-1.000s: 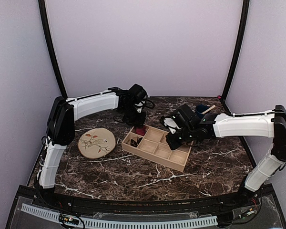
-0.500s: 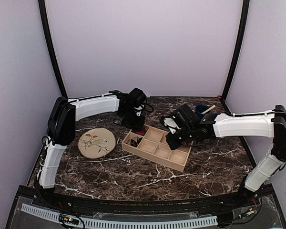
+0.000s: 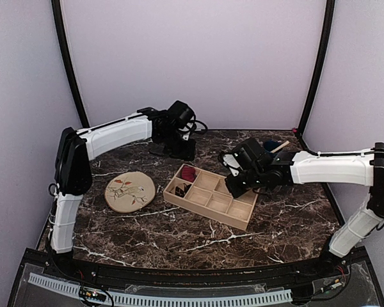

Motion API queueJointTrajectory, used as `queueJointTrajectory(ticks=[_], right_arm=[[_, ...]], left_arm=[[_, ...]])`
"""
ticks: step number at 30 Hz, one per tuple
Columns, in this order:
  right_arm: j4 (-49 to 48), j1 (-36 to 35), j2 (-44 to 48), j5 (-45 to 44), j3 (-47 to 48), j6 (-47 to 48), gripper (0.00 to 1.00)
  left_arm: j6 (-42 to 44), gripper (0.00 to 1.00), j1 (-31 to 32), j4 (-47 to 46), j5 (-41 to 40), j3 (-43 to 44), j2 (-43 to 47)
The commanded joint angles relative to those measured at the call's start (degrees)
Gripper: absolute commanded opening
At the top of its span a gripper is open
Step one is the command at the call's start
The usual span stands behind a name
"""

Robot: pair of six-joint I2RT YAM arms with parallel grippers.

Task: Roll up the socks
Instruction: Adjust the sock in the storage box, then reset both arms

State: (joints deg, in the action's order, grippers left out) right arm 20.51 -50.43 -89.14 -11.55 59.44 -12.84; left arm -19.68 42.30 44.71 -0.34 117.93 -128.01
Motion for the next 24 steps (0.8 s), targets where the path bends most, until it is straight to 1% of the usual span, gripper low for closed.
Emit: queueJointTrajectory(ticks=[1,3,4,5,6,8,10,11,12,14,15,16,18,21,24], right_arm=[[-1.68,-0.55,4.55,-5.59,2.02,-0.76,0.17],[-3.32,-0.56,7.15,-9.58,1.37,-1.01,0.26],[-4.71,-0.48,8.87,-12.23,0.47,-1.27,0.34],[-6.31,-0.35,10.92,-15.67,-0.7,-1.57,0.42],[-7.98,-0.12,13.04,-19.47,-2.15,-1.98,0.49],[-11.82,1.17,17.71,-26.66,-5.79,-2.35,0.6],[-15.7,3.78,22.79,-31.62,-9.89,-2.53,0.7],[-17.35,5.26,24.82,-33.4,-11.87,-2.6,0.73],[-19.23,6.81,26.51,-35.47,-13.77,-2.78,0.77],[-20.66,9.61,29.4,-40.16,-17.37,-3.89,0.84],[-21.2,10.97,30.59,-42.46,-18.81,-4.73,0.87],[-21.43,12.18,31.37,-44.39,-20.24,-5.83,0.9],[-20.72,13.82,32.28,-48.24,-22.02,-9.18,1.0],[-18.36,13.98,31.67,-54.93,-22.36,-13.57,0.99],[-12.72,14.1,29.85,-58.02,-20.8,-19.16,0.99]], left_arm=[[1.36,0.35,0.32,-3.81,-2.28,-2.01,14.27],[2.4,0.4,0.32,-8.42,-5.51,-8.8,20.31],[3.06,0.42,0.39,-13.79,-8.49,-13.56,25.43],[3.61,0.46,0.28,-16.92,-11.81,-18.79,28.07],[4.41,0.53,0.11,-22.06,-15.56,-25.37,32.67],[6.61,0.61,-0.49,-36.97,-22.57,-39.4,43.38],[9.46,0.68,-2.81,-53.42,-26.01,-55.27,52.67],[10.23,0.71,-4.32,-60.45,-27.39,-62.01,56.41],[10.57,0.75,-6.18,-66.56,-29.16,-68.13,59.41],[10.33,0.83,-11.29,-74.24,-30.94,-76.32,62.97],[10.69,0.86,-13.09,-76.6,-30.94,-78.67,63.49],[12.46,0.88,-14.45,-78.28,-30.32,-80.16,63.27],[15.61,0.9,-15.83,-80.36,-29.54,-81.09,61.11],[17.84,0.93,-16.31,-80.58,-31.77,-80.38,56.79],[17.67,0.95,-16.89,-81.63,-32.32,-81.57,55.02]])
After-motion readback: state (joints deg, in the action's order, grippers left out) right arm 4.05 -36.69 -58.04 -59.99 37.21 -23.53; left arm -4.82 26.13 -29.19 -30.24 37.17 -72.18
